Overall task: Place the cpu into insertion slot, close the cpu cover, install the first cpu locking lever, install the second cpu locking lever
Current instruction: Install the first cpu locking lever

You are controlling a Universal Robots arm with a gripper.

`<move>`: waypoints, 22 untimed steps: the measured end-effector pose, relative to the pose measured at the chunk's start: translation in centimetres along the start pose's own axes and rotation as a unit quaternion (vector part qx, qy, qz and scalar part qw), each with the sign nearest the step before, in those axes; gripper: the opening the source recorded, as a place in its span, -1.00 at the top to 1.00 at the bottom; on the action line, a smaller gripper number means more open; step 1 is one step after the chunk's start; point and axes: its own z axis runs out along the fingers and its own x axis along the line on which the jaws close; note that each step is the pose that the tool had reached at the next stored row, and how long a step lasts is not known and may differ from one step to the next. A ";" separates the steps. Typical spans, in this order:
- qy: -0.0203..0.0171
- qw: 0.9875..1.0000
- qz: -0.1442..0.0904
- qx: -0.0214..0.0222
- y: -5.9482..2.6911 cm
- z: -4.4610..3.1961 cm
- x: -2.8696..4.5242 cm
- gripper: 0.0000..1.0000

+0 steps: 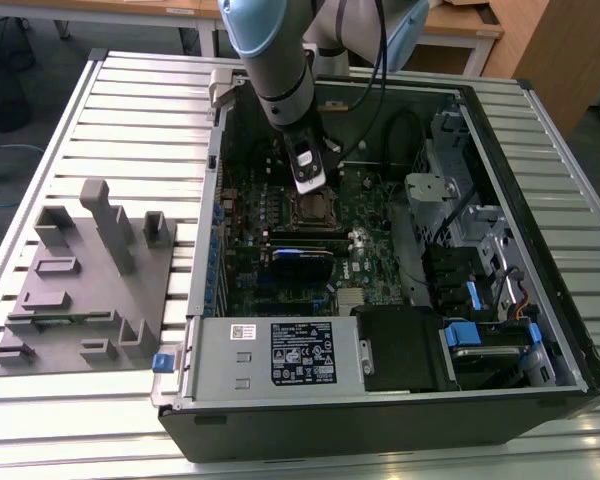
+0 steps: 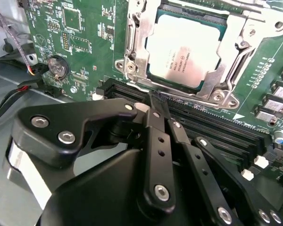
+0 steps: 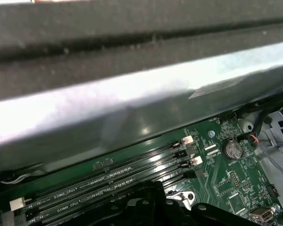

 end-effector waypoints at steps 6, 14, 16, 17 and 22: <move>-0.003 1.000 -0.001 -0.001 -0.16 0.20 0.08 0.80; -0.006 1.000 -0.002 -0.003 -0.22 0.38 0.15 0.80; -0.006 1.000 -0.001 -0.003 -0.22 0.38 0.16 0.80; -0.006 1.000 -0.001 -0.003 -0.21 0.35 0.15 0.80; -0.006 1.000 -0.001 -0.004 0.05 -0.36 -0.06 0.80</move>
